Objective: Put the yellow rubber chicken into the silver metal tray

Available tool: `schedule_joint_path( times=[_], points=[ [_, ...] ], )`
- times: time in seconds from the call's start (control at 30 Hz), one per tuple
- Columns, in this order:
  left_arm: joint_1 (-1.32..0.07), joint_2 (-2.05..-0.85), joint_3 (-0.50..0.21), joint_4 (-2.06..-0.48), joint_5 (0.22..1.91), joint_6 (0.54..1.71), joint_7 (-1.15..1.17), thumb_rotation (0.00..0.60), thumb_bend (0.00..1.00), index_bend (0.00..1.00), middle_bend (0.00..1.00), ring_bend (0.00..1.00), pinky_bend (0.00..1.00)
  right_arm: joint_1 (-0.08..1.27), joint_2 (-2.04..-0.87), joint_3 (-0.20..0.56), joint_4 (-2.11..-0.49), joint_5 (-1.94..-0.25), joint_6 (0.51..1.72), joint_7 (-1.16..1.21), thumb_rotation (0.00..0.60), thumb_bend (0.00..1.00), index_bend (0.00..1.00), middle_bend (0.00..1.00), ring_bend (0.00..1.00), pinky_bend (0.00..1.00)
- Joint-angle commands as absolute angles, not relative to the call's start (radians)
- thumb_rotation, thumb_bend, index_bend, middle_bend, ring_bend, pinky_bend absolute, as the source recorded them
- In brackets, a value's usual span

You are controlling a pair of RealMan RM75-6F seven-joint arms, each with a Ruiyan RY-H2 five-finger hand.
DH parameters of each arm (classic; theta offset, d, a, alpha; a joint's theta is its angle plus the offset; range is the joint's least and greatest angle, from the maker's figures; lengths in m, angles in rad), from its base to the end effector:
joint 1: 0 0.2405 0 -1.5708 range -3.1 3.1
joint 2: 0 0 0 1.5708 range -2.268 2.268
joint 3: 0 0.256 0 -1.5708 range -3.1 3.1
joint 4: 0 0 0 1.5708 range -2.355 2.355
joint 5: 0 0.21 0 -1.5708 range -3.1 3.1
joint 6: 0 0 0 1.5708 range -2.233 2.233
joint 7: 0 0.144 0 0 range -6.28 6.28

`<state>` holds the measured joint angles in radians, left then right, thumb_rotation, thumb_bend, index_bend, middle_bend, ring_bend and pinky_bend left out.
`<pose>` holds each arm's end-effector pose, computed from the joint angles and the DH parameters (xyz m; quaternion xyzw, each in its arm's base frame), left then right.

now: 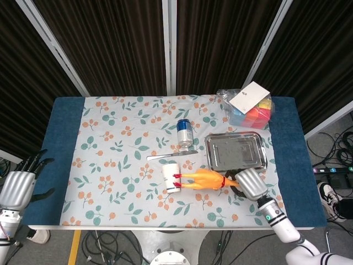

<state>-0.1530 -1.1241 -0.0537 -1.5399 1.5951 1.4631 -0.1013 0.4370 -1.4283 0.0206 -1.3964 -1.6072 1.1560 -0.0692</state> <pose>-0.3005 0.2032 0.1565 -0.6305 -0.3628 -0.4263 0.5377 -0.2427 -0.2647 0.0234 0.7603 -0.3304 0.3805 0.4098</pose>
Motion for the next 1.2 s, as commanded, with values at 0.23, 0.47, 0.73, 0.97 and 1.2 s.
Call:
schedule_joint_path(
  times=[0.23,0.47,0.73,0.97,1.2],
  points=[
    [-0.357,-1.0,-0.125,-1.712,1.679,1.32,-0.367,0.6,0.07,0.28,0.2,0.15,0.25,0.543,-1.159,0.123,-1.605,-1.67,1.176,-0.067,0.6,0.85,0.82,0.73,0.72,0.98],
    [-0.511,-0.97,-0.183,-1.82,1.602,1.129,-0.481,0.6,0.07,0.23,0.19,0.15,0.25,0.667,-1.073,0.248,-1.75,-1.546,1.037,-0.171,0.6,0.85,0.83,0.74,0.73,0.99],
    [-0.605,-1.012,-0.232,-1.878,1.452,1.01,-0.318,0.6,0.07,0.21,0.17,0.15,0.25,0.834,-1.105,0.341,-1.825,-1.31,0.867,-0.387,0.6,0.85,0.83,0.74,0.73,0.99],
    [-0.654,-0.992,-0.27,-1.896,1.348,0.93,-0.402,0.6,0.07,0.21,0.17,0.15,0.25,0.96,-1.132,0.358,-1.837,-1.203,0.793,-0.537,0.6,0.85,0.83,0.74,0.73,0.99],
    [-0.69,-1.011,-0.279,-1.895,1.295,0.886,-0.409,0.6,0.07,0.21,0.17,0.15,0.25,1.066,-1.163,0.355,-1.846,-1.065,0.784,-0.674,0.6,0.85,0.83,0.74,0.73,0.99]
  ],
)
